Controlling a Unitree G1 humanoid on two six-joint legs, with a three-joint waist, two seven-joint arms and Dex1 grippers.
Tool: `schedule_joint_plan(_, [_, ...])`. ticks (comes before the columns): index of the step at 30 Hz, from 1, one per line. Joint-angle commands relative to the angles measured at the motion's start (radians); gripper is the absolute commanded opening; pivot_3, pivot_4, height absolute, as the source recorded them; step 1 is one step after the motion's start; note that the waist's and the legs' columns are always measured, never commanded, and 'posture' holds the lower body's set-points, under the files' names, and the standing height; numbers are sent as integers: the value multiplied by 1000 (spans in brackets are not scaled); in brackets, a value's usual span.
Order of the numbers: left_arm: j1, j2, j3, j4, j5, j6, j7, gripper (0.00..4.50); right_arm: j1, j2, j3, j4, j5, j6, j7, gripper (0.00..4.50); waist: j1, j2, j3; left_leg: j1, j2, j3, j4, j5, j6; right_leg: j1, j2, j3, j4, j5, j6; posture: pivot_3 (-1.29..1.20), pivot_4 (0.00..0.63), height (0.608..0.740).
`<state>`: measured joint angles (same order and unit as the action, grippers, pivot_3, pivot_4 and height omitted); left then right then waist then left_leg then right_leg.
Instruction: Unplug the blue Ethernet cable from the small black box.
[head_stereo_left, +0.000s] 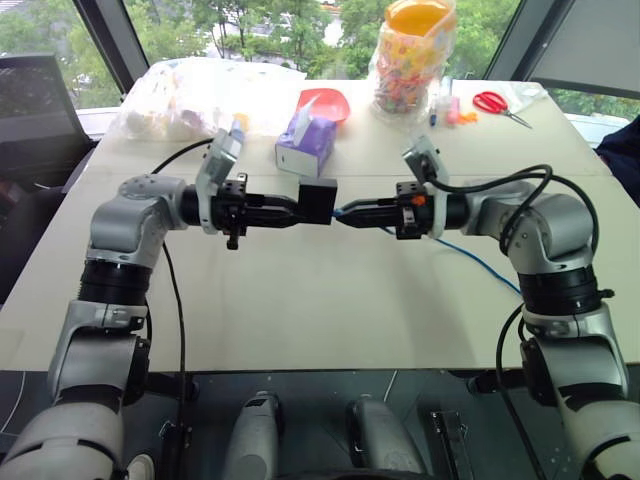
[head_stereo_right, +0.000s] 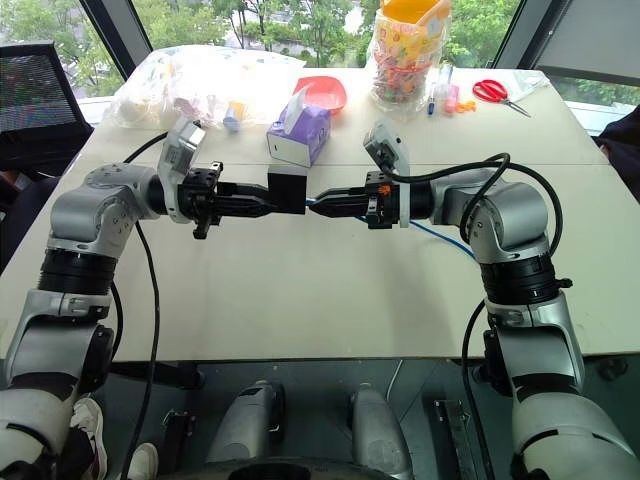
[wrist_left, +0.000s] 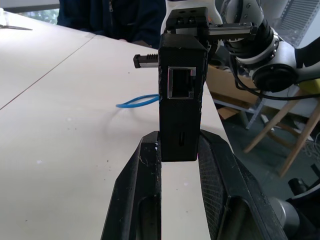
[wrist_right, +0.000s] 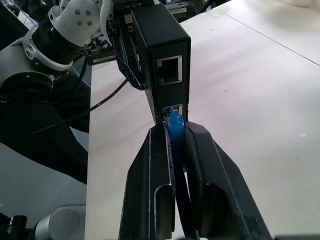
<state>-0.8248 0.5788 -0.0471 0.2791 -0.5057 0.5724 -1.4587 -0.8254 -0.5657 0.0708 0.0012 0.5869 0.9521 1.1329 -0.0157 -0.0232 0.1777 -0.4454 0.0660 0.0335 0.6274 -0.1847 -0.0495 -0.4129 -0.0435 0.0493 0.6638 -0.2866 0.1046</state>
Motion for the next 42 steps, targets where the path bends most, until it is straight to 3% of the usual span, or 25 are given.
schedule_joint_plan(1, [-4,-1,16,-42,-20,-10,3,499,-28,-8,-1,-38,19,-2,1,59,0,0,0,0,0,0,0,0,0,0,0,0,0,0,0,0,150,735])
schedule_joint_plan(20, [90,78,38,-62,-4,-58,21,499,-62,-53,-16,251,-159,-247,-80,59,0,0,1,-1,0,1,0,0,0,-1,-1,0,0,-1,-2,0,150,735])
schedule_joint_plan(24, [104,-16,32,-28,69,-208,153,499,-138,18,48,524,-370,-442,-293,59,-2,0,1,0,0,2,0,0,0,0,0,1,0,-1,-1,0,150,735])
schedule_joint_plan(31, [116,-219,2,167,235,-533,385,499,-312,126,-4,1020,-508,-585,-645,59,1,0,1,-3,0,3,0,0,0,-3,-1,2,0,1,1,0,150,735])
schedule_joint_plan(34, [107,-276,-8,260,295,-644,464,499,-339,145,-18,1107,-529,-622,-711,1224,2,0,1,-3,-1,4,-2,0,0,-4,-1,2,0,1,1,0,150,735])
schedule_joint_plan(40, [81,-348,-1,408,348,-719,589,499,-345,139,-51,1097,-536,-620,-717,4394,-4,1,1,-4,-1,4,-2,0,0,-6,-1,3,1,1,1,0,150,735])
schedule_joint_plan(42, [73,-365,-4,441,357,-733,610,499,-328,130,-66,1042,-526,-592,-709,4459,-5,1,1,-4,-1,4,-2,0,0,-6,-1,3,1,1,2,0,150,735])
